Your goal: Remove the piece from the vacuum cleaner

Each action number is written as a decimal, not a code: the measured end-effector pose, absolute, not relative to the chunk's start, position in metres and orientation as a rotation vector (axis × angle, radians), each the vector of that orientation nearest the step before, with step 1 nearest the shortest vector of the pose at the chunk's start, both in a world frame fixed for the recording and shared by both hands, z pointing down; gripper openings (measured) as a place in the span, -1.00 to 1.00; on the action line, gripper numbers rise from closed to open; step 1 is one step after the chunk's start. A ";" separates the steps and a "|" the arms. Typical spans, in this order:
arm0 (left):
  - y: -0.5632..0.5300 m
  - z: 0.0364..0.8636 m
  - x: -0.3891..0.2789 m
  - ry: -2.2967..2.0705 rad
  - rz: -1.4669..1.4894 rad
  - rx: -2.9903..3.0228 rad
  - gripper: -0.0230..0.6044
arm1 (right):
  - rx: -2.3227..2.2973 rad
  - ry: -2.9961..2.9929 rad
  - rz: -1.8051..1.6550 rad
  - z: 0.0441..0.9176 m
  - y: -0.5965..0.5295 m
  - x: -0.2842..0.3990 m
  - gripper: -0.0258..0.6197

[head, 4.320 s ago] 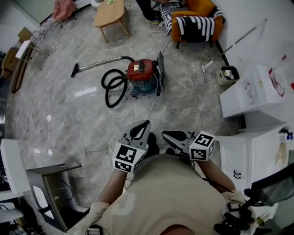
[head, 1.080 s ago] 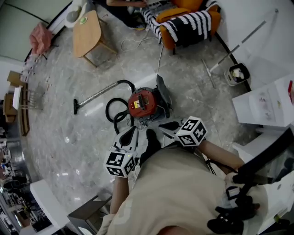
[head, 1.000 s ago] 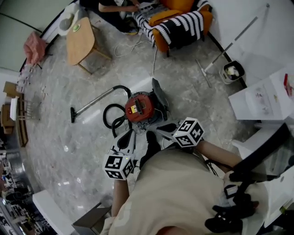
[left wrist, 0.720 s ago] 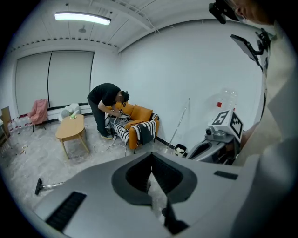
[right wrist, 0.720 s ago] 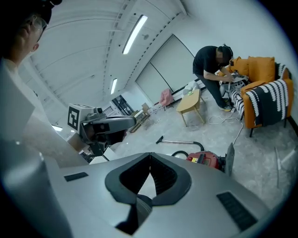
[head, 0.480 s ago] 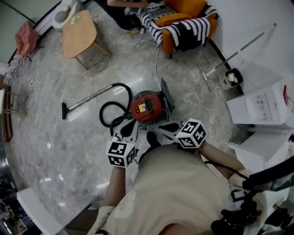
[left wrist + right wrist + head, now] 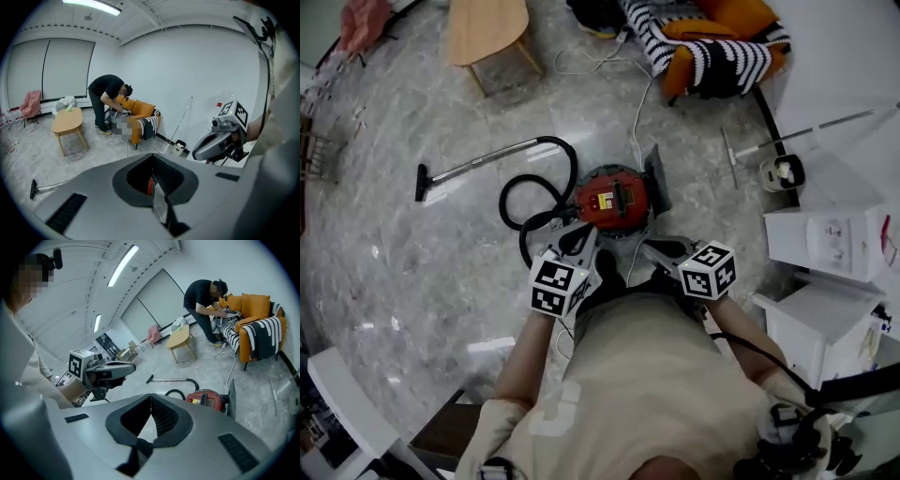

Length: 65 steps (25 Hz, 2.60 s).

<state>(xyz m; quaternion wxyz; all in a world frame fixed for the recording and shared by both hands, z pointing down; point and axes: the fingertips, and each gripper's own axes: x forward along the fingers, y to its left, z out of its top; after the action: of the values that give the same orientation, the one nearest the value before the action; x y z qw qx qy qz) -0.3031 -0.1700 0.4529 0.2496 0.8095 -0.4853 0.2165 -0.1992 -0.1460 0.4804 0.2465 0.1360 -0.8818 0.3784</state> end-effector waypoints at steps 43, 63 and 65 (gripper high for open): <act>-0.277 0.752 -0.225 -1.318 0.812 1.895 -0.95 | 0.553 -2.135 1.008 0.836 -0.351 -0.113 -0.32; -0.254 0.788 -0.223 -1.284 0.801 1.836 -0.95 | 0.602 -1.896 0.722 0.948 -0.382 -0.116 -0.26; -0.250 0.792 -0.222 -1.269 0.810 1.834 -0.95 | 0.586 -1.883 0.713 0.951 -0.382 -0.117 -0.26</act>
<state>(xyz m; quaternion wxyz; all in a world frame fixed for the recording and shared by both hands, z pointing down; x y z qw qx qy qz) -0.2221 -0.2501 0.7915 0.3750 0.7164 -0.4959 0.3166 -0.1174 -0.3818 0.9512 0.4988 0.2420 -0.7783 0.2948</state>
